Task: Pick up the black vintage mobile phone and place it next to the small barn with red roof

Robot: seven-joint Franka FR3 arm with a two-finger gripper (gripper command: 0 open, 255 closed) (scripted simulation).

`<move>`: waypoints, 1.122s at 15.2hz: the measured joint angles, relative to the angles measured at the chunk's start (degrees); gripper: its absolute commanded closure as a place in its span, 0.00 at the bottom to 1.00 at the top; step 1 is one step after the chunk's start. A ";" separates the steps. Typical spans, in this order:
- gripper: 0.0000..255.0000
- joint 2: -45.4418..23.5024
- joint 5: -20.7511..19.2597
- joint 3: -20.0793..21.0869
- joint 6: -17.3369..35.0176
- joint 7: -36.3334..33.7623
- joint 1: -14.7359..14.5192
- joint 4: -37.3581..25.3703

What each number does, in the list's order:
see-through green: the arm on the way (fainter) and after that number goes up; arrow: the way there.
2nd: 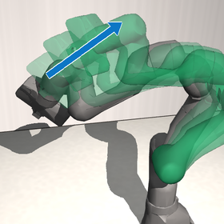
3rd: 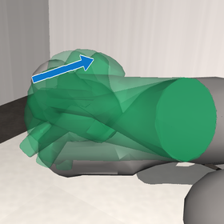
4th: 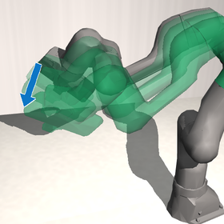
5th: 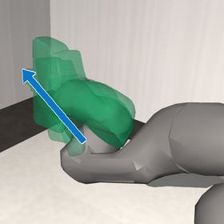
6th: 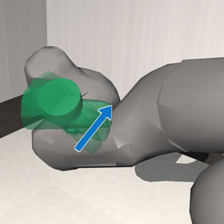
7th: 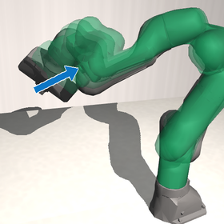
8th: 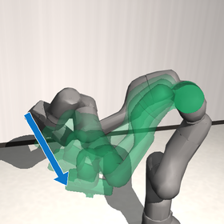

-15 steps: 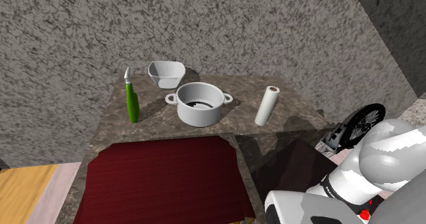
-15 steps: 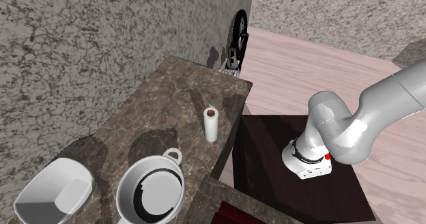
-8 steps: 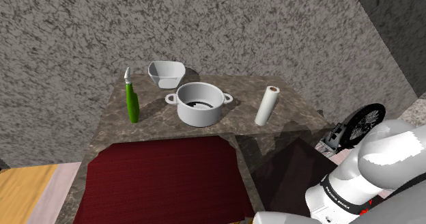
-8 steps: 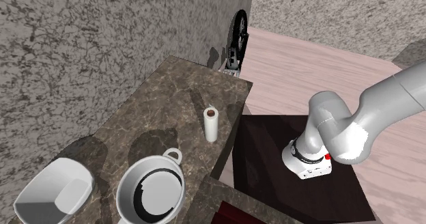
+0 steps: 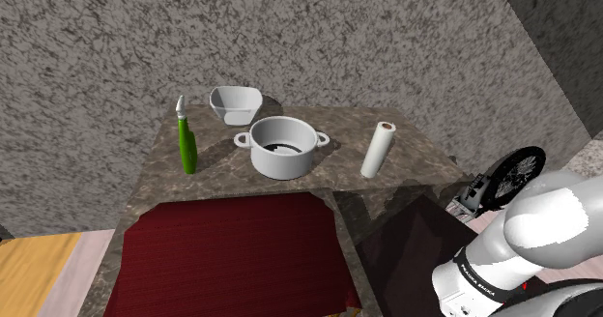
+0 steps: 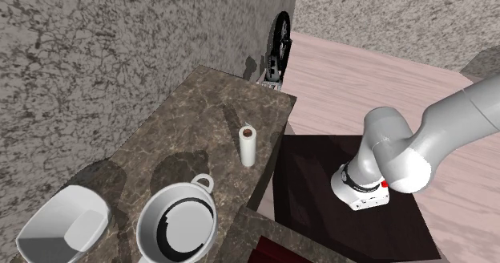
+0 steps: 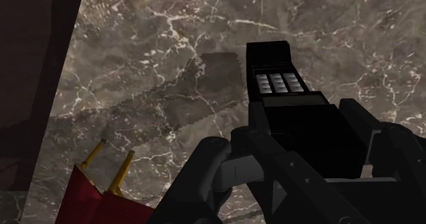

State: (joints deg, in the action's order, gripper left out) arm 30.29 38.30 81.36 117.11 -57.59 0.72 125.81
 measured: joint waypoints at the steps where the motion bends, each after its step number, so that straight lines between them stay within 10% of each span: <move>1: 1.00 -0.04 0.29 0.84 0.69 0.03 0.41 0.35; 9: 1.00 -0.35 1.08 3.61 2.92 0.64 2.38 1.39; 10: 0.00 -0.35 1.08 3.63 2.92 0.65 2.39 1.38; 17: 0.00 -0.32 0.70 2.55 2.14 0.52 1.77 0.97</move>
State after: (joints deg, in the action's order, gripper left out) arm 29.98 39.00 83.91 119.25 -57.07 2.49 126.78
